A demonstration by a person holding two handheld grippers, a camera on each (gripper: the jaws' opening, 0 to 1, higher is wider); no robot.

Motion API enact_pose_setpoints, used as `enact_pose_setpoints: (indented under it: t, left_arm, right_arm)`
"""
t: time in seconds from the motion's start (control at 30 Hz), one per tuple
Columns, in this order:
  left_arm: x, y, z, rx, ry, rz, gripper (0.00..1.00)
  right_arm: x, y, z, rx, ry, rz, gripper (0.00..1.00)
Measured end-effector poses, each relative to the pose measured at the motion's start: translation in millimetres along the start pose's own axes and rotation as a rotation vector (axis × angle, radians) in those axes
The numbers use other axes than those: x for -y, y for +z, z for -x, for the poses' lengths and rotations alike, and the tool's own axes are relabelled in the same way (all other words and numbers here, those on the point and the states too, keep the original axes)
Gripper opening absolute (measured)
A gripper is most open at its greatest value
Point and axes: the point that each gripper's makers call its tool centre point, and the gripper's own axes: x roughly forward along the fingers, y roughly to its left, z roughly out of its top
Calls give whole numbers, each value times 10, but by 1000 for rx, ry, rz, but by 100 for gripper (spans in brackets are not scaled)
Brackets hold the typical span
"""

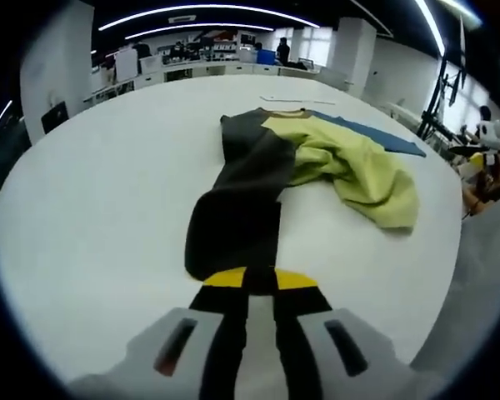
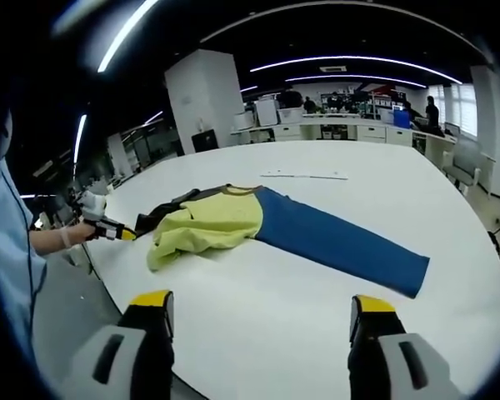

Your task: Fold the garment on the visible template until the final outline fits inside the template.

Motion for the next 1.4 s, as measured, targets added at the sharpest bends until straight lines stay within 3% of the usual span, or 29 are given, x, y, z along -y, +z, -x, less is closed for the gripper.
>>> enact_pose_setpoints:
  t: [0.23, 0.57, 0.8, 1.1, 1.4]
  left_arm:
    - [-44, -4, 72, 16, -16, 3, 0]
    - [-459, 129, 444, 42, 17, -53, 0]
    - [-730, 91, 652, 10, 52, -101, 0]
    - [-1173, 2, 628, -50, 97, -88, 0]
    - [-1775, 139, 514, -73, 156, -66, 0]
  right_arm:
    - [-41, -25, -25, -8, 8, -1, 87]
    - [-60, 1, -53, -12, 11, 7, 87]
    - [-91, 30, -65, -11, 14, 18, 88]
    - [-87, 53, -79, -12, 6, 35, 94]
    - [-43, 1, -107, -40, -1, 24, 93]
